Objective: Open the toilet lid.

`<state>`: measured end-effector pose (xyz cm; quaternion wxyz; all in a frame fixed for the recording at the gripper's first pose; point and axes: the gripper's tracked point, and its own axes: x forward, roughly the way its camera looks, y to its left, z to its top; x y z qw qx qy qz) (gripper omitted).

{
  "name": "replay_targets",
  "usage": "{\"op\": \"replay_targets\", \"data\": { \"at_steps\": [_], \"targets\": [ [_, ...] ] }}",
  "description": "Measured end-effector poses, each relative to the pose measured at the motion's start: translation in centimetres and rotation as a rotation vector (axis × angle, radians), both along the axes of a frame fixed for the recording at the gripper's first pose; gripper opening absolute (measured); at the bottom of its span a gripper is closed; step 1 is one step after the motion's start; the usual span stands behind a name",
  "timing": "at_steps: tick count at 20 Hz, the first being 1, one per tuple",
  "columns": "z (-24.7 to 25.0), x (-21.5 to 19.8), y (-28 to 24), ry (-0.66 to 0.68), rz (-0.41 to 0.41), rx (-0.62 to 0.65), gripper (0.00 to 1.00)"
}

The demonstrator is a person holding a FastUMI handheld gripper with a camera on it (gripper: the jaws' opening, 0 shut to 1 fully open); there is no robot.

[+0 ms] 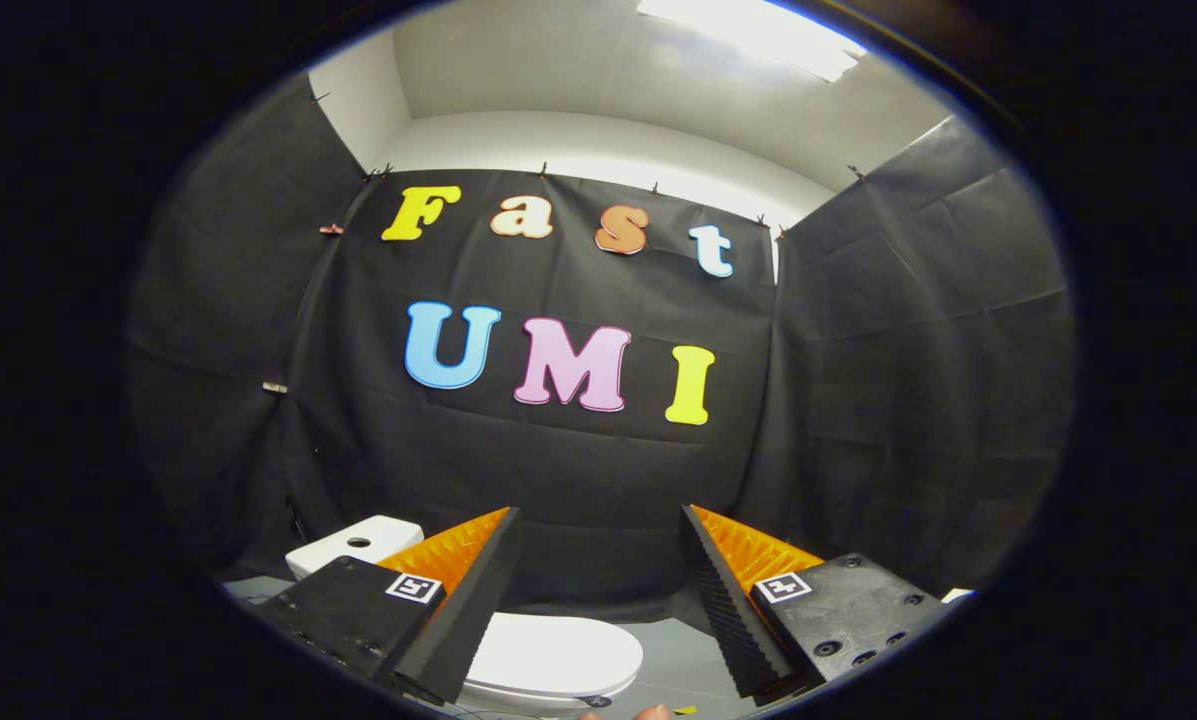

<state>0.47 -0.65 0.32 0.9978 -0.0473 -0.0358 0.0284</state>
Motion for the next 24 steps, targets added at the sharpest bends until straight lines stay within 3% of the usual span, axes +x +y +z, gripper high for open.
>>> {"op": "replay_targets", "data": {
  "at_steps": [3,9,18,24],
  "targets": [
    [-1.3,0.9,0.4,0.035,0.064,0.053,0.98],
    [-6.7,3.5,-0.8,0.158,0.161,0.286,0.98],
    [-20.6,8.5,-4.0,0.435,0.18,0.616,0.98],
    [-32.6,7.5,-6.5,0.626,0.176,0.782,0.98]
  ]
}}
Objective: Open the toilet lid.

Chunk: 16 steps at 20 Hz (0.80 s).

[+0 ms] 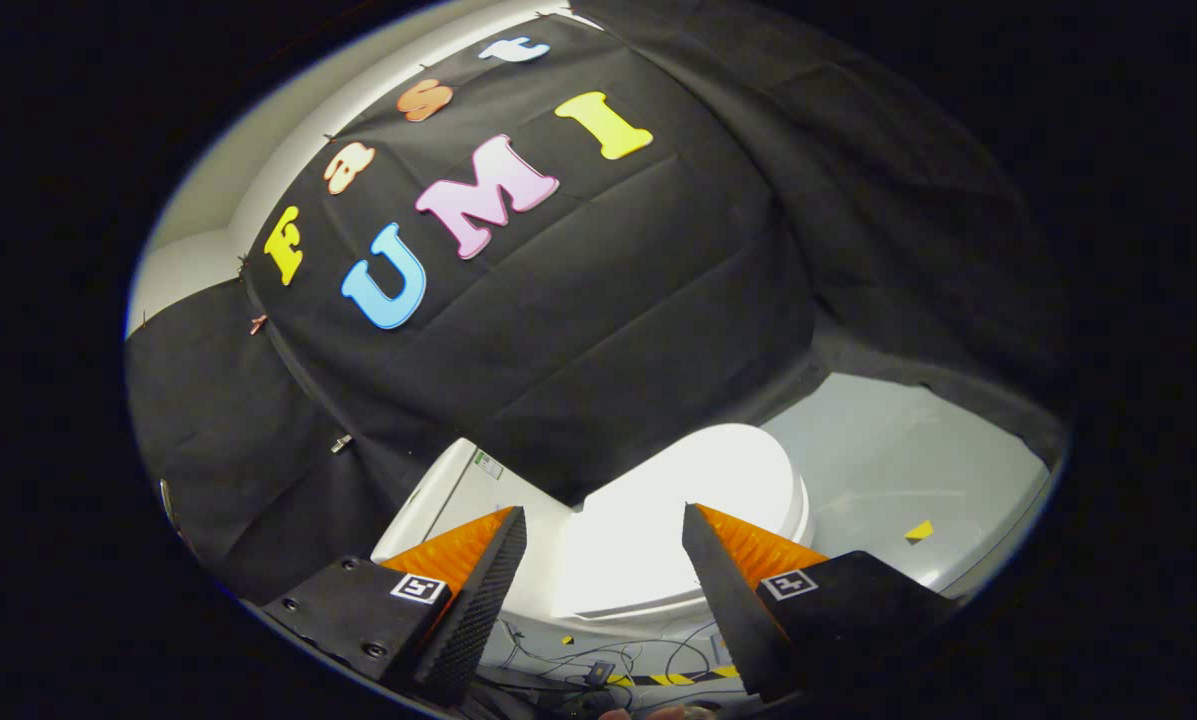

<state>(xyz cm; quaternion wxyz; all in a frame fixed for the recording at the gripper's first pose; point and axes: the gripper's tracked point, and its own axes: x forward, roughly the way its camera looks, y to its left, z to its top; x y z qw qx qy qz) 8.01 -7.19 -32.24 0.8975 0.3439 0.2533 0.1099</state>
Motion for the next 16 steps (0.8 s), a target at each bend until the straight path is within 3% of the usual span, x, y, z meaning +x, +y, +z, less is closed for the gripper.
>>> {"op": "replay_targets", "data": {
  "at_steps": [8,11,16],
  "targets": [
    [-14.2,-1.3,-0.4,0.258,0.037,0.184,0.98],
    [-19.5,-1.8,-0.3,0.354,0.058,0.191,0.98],
    [-24.6,-1.3,0.2,0.451,0.06,0.237,0.97]
  ]
}}
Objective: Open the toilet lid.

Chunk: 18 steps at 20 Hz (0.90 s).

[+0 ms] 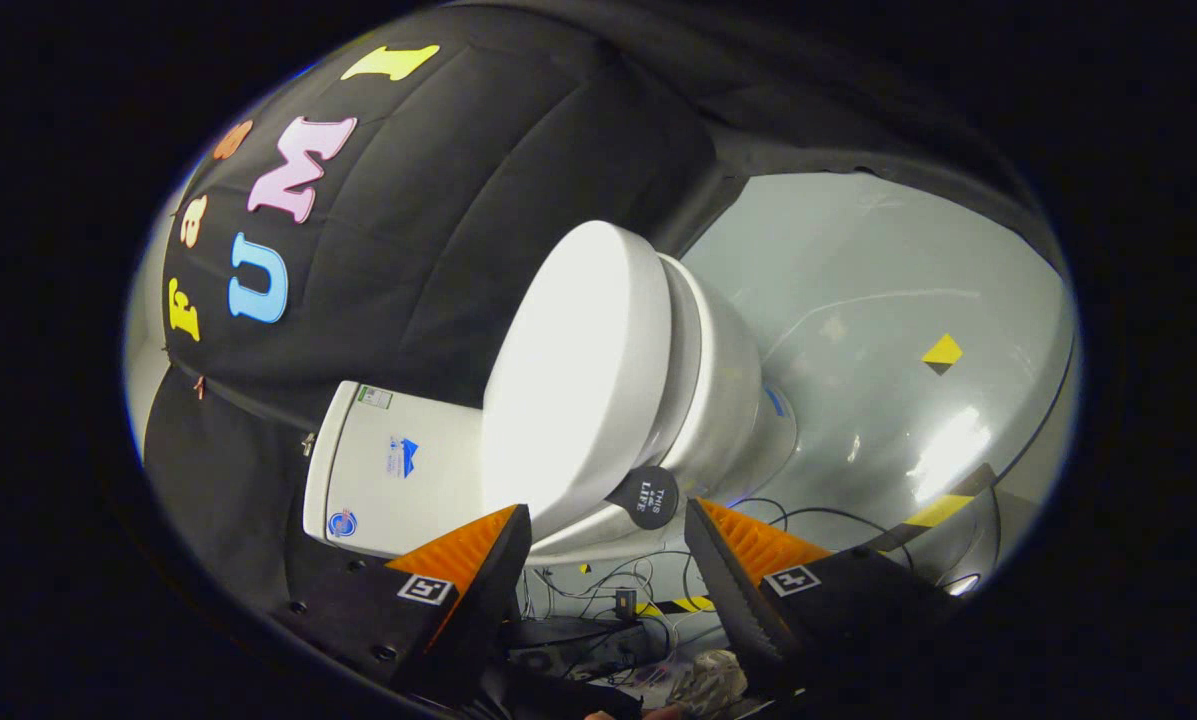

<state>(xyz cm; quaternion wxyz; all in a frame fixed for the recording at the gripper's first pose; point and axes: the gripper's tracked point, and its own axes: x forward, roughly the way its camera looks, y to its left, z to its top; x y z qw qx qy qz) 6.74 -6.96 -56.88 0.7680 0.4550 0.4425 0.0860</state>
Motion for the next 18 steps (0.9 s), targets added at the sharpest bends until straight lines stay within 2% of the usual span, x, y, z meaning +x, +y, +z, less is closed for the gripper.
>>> {"op": "replay_targets", "data": {
  "at_steps": [5,6,8,10,12,14,15,16,18],
  "targets": [
    [-2.5,0.5,0.8,0.048,-0.022,0.065,0.95],
    [-2.7,0.7,1.1,0.052,-0.026,0.08,0.89],
    [-2.9,1.1,1.9,0.062,-0.031,0.111,0.89],
    [-3.7,1.7,1.7,0.086,-0.063,0.102,0.55],
    [-4.1,1.9,1.4,0.112,-0.076,0.113,0.44],
    [-4.6,1.4,2.0,0.144,-0.069,0.118,0.42],
    [-5.1,2.0,2.3,0.148,-0.092,0.124,0.41],
    [-5.4,2.1,2.3,0.143,-0.076,0.139,0.17],
    [-3.5,1.5,1.8,0.111,-0.079,0.145,0.17]
  ]
}}
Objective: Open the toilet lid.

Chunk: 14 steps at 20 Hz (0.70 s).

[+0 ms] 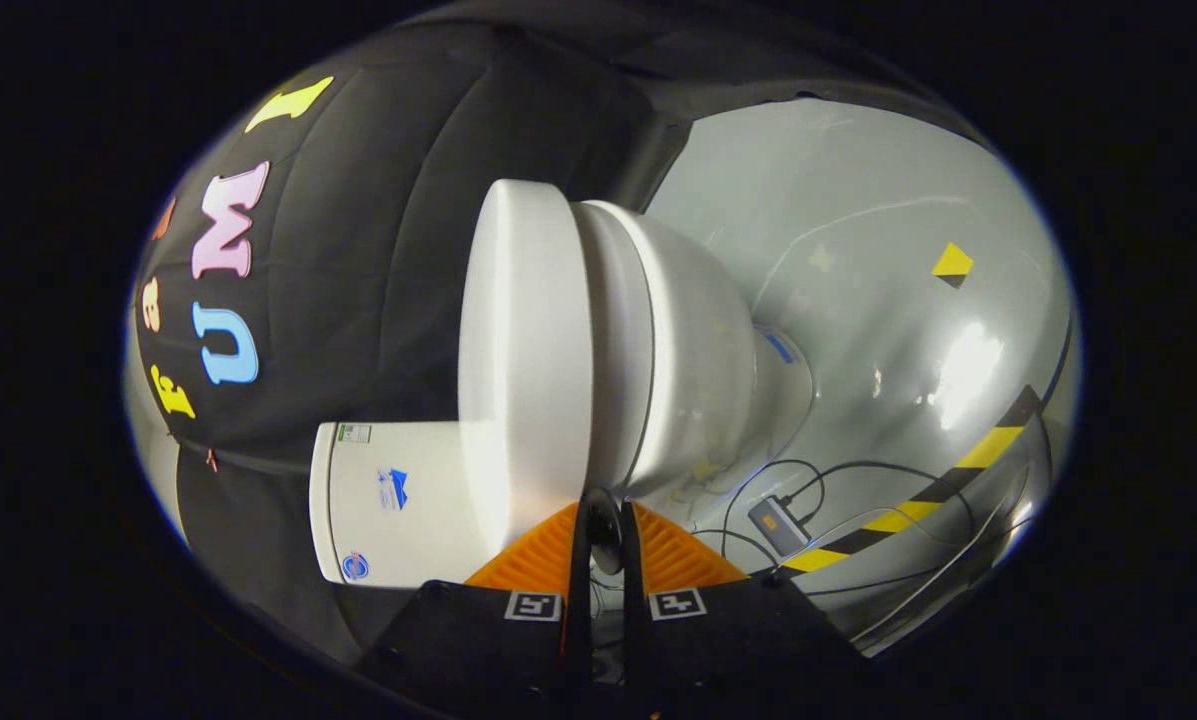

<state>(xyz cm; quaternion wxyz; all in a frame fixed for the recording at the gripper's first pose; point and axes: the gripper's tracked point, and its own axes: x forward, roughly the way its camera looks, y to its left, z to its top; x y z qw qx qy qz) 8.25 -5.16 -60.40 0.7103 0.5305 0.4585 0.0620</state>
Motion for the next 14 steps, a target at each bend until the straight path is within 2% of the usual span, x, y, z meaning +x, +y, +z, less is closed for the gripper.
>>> {"op": "replay_targets", "data": {
  "at_steps": [1,4,7,10,14],
  "targets": [
    [-0.1,0.4,0.3,0.006,0.0,-0.011,0.06],
    [0.3,0.3,0.5,-0.01,0.019,-0.072,0.06],
    [3.1,0.7,0.8,-0.035,0.044,-0.152,0.06],
    [7.3,1.3,1.8,-0.092,0.092,-0.273,0.06],
    [13.8,2.0,4.3,-0.166,0.108,-0.34,0.05]
  ]
}}
